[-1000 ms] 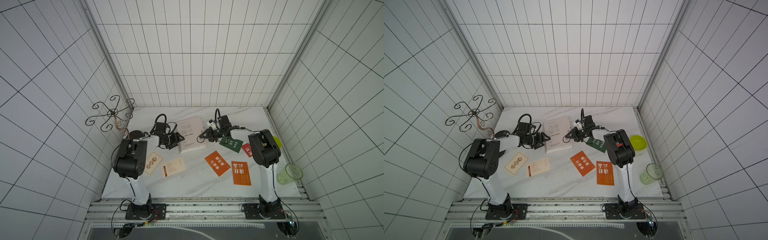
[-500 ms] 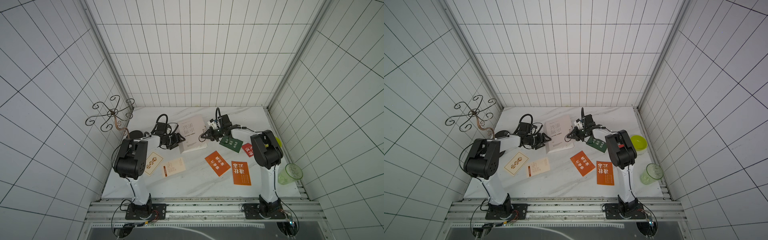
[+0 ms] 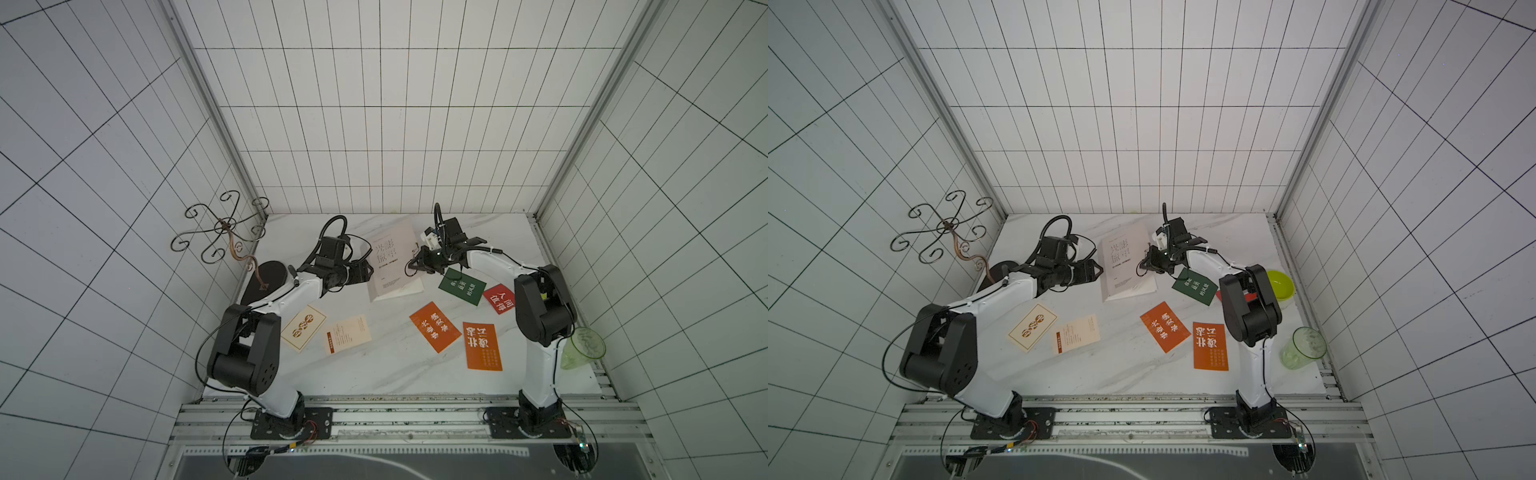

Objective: Place the photos into the photo albums
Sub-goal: Open the photo album at the center of the board.

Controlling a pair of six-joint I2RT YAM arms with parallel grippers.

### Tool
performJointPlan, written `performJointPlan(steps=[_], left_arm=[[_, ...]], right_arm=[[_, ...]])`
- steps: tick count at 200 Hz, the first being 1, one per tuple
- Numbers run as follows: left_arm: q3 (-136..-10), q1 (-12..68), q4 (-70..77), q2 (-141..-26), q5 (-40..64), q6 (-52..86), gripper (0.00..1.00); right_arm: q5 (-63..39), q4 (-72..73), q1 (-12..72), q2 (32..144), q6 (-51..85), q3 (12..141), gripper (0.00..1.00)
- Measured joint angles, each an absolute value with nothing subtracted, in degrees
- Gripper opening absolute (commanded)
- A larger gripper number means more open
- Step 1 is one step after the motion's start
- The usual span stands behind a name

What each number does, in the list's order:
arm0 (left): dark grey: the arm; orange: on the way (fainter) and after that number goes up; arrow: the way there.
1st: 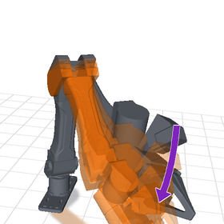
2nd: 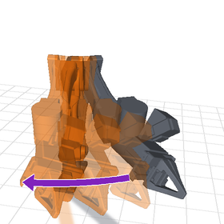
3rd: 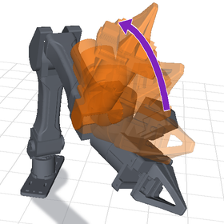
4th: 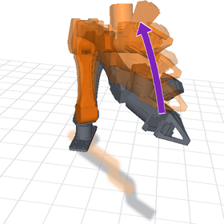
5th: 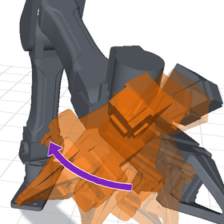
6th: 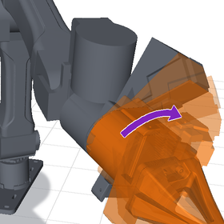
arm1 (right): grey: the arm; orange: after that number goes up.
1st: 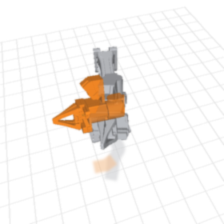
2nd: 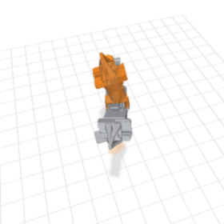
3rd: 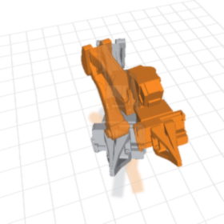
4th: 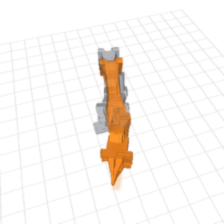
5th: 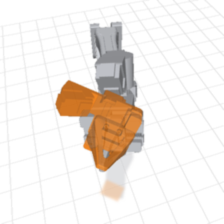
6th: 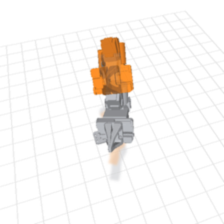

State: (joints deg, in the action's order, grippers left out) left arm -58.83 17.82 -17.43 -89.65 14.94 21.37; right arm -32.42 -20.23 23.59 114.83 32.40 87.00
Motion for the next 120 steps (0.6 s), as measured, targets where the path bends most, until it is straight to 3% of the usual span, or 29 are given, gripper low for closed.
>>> performJointPlan(steps=[76, 120], left_arm=[[-52.8, 34.1, -6.0, -79.7, 0.7, 9.3, 0.82], [-50.9, 36.7, 2.3, -82.2, -2.4, 5.5, 0.8]], right_arm=[[-27.9, -23.2, 24.5, 113.9, 39.4, 90.6, 0.0], [-27.6, -23.1, 24.9, 113.9, 42.0, 90.6, 0.0]])
